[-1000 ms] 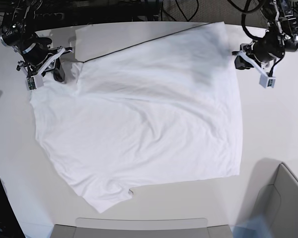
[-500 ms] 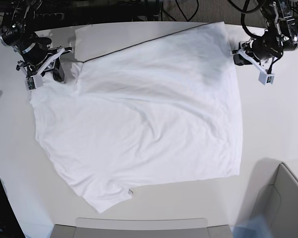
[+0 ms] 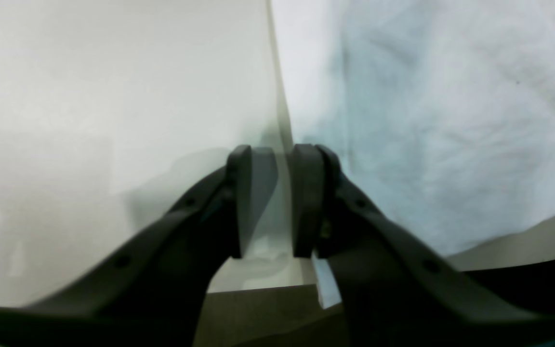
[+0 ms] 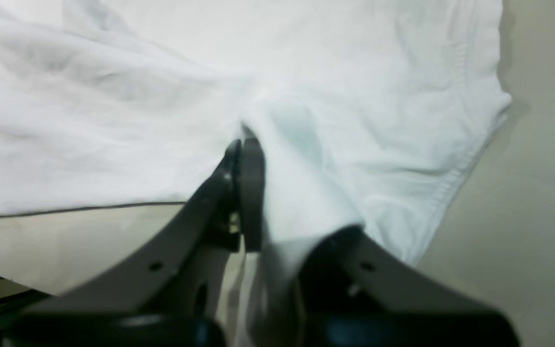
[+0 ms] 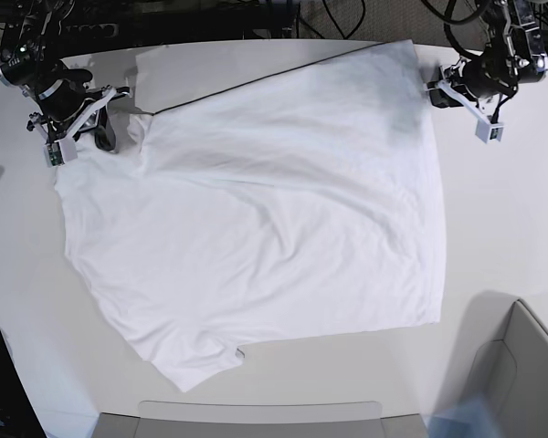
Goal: Fold the T-shirt properly
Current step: 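Release and regrasp the shirt edge with both grippers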
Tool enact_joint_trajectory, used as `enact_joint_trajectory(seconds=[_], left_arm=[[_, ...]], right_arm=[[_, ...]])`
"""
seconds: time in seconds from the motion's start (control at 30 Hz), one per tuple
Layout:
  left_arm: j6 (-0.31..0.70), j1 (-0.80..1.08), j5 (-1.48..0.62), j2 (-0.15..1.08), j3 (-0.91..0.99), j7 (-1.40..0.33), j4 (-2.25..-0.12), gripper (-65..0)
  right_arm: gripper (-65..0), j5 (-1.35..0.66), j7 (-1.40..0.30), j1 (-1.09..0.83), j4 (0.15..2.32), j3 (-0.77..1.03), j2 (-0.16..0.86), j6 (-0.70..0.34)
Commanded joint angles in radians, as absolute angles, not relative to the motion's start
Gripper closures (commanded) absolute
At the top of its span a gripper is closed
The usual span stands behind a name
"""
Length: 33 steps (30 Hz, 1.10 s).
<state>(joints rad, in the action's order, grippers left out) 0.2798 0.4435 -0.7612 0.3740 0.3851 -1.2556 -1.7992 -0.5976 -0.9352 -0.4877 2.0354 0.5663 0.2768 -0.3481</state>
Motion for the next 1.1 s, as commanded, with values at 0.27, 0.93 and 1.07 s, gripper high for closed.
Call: enact_joint_trajectory(seconds=[0.27, 0.93, 1.07], left_arm=[[0.282, 0.487, -0.776, 0.384, 0.386, -1.250, -1.821, -16.0], [0.289, 0.507, -1.040, 0.314, 0.397, -1.247, -1.606, -16.0], [0.289, 0.507, -1.041, 0.311, 0.386, -1.228, -1.592, -16.0]], right_arm=[[0.0, -0.610, -0.912, -0.487, 2.049, 0.572, 0.291, -0.355], [0.0, -0.610, -0.912, -0.496, 2.049, 0.572, 0.312, -0.355], [0.0, -0.610, -0.912, -0.496, 2.049, 0.572, 0.312, -0.355]])
